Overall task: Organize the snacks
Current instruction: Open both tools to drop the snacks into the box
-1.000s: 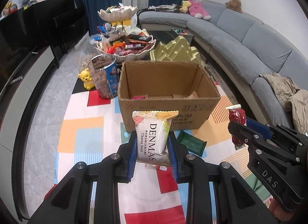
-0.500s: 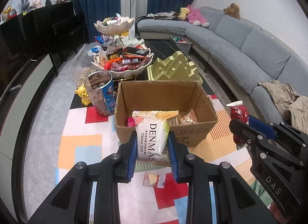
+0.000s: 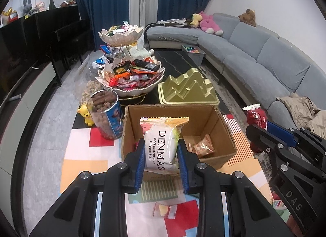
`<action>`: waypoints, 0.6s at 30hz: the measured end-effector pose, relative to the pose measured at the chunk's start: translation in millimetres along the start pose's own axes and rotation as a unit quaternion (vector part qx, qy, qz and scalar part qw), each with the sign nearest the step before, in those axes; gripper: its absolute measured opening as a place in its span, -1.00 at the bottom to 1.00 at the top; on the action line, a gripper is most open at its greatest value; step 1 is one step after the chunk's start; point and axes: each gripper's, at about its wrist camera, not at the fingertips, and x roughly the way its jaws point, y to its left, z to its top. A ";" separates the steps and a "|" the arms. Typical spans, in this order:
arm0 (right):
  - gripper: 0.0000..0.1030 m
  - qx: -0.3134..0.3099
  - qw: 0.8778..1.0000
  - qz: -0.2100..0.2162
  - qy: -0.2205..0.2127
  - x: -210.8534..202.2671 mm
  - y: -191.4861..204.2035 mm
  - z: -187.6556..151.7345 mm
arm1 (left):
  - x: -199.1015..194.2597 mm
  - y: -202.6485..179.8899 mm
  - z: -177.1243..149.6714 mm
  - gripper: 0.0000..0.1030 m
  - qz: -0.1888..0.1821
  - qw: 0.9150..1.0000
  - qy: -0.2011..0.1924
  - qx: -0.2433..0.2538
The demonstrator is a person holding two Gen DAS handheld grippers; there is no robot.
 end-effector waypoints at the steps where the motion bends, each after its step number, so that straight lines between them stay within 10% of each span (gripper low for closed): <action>1: -0.56 -0.002 1.000 0.001 -0.001 2.5 0.1 1.9 | 2.6 0.6 1.7 -0.42 0.000 1.000 0.000 0.000; 18: -0.56 -0.009 1.000 0.004 0.014 50.7 -6.9 15.8 | 52.9 12.7 17.8 -0.42 0.003 1.000 0.017 -0.015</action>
